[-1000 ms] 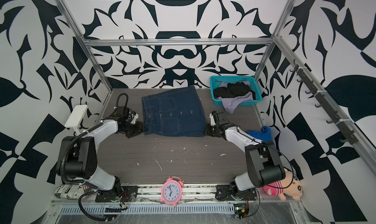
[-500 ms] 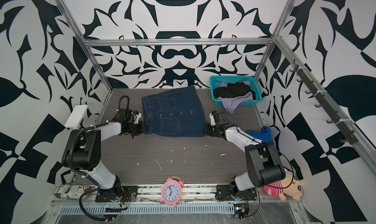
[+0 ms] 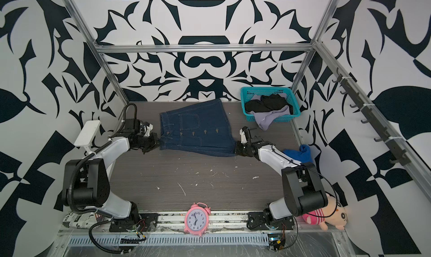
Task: Fold and stack skirts
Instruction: Move the skirt to the center of the table.
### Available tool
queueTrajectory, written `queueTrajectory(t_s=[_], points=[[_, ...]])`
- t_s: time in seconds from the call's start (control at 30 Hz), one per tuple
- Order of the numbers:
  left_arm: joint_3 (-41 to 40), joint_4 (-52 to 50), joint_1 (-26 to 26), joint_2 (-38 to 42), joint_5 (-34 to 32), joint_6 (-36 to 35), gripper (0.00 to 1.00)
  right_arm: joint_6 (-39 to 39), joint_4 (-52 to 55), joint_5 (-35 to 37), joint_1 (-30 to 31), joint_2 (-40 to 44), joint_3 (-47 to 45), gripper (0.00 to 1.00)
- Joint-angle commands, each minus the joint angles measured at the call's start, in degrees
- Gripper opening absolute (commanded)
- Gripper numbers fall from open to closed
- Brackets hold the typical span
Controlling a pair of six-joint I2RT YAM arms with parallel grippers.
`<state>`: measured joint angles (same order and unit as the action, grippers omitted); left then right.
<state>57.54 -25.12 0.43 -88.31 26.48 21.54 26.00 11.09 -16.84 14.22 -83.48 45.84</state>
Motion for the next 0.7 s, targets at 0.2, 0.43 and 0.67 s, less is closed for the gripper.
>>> queueTrajectory(t_s=[0.2, 0.43, 0.67], points=[[-2.83, -7.35, 0.87, -0.87, -1.16, -0.75, 0.01, -0.31, 0.52, 0.23, -0.48, 1.22, -0.82, 0.01], [-1.99, -12.65, 0.93, 4.67, -3.36, -0.95, 0.38, -2.72, 5.03, -1.35, -0.51, 6.7, -1.77, 0.47], [4.31, -13.0, 0.57, 7.74, -3.68, 0.88, 0.3, -5.07, 8.89, 1.05, -0.51, 14.73, 3.78, 0.54]])
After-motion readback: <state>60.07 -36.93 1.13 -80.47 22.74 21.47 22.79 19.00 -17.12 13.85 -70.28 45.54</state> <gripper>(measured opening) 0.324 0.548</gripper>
